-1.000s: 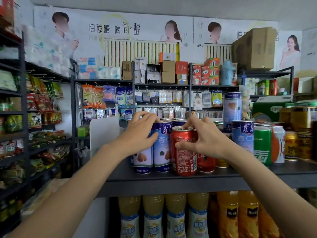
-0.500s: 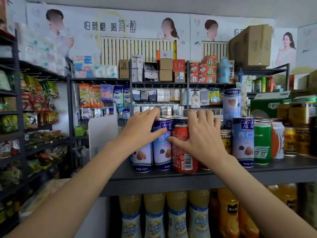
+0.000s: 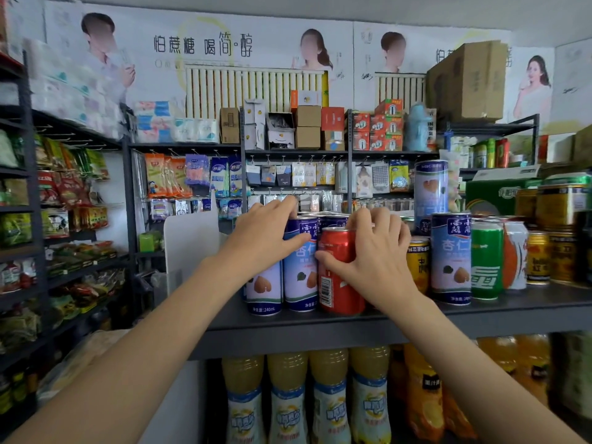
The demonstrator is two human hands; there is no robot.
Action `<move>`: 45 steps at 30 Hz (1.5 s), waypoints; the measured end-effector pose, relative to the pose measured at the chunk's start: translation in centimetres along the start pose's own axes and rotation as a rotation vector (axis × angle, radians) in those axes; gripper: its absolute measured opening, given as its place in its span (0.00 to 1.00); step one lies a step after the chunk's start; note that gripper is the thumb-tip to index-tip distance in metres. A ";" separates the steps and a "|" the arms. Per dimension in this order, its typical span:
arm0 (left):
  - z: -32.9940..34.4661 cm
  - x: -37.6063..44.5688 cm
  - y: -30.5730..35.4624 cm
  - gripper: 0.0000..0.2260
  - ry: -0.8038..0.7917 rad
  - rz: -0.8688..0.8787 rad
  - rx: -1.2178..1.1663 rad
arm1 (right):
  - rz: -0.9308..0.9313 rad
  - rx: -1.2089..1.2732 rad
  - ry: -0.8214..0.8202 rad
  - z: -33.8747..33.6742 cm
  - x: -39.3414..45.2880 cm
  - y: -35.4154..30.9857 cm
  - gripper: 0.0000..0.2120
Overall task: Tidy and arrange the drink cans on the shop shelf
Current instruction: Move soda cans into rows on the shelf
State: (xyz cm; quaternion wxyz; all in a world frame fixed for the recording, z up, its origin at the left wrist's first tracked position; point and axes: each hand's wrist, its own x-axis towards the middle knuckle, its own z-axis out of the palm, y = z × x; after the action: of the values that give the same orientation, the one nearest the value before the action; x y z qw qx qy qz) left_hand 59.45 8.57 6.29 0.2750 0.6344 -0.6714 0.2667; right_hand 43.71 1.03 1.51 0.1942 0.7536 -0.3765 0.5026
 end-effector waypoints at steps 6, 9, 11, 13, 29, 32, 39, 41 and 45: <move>0.4 -0.2 -0.1 0.14 0.042 -0.012 -0.015 | 0.030 -0.076 0.179 1.3 -0.7 -1.5 0.27; 0.7 -0.5 -0.2 0.14 0.076 -0.037 0.027 | 0.011 -0.080 0.169 1.9 -1.4 -1.8 0.26; 0.9 -0.9 0.1 0.15 0.126 -0.058 0.059 | -0.033 -0.049 0.164 2.2 -2.0 -1.4 0.28; 1.0 -1.2 0.5 0.15 0.258 -0.018 0.042 | -0.052 0.023 0.183 1.7 -2.4 -0.6 0.29; 7.9 4.1 16.7 0.13 0.415 0.022 -0.031 | -0.003 0.320 -0.010 -3.9 -1.4 20.1 0.35; 9.0 4.6 18.0 0.08 0.387 -0.035 0.154 | -0.118 0.285 -0.040 -3.8 -0.9 21.6 0.38; 9.0 3.6 19.5 0.15 0.287 -0.119 0.138 | -0.126 0.297 -0.142 -3.5 -0.1 19.7 0.39; 9.1 3.5 19.7 0.19 0.246 -0.135 0.099 | -0.105 0.328 -0.114 -3.3 -0.1 19.5 0.36; 9.1 3.7 19.8 0.20 0.251 -0.118 0.059 | -0.096 0.417 -0.006 -3.1 -0.2 19.1 0.31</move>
State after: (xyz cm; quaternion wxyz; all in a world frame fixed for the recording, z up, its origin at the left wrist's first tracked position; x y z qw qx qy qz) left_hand 39.24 0.58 2.30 0.3535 0.6421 -0.5851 0.3469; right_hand 27.24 -9.06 0.99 0.0567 0.7961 -0.2286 0.5575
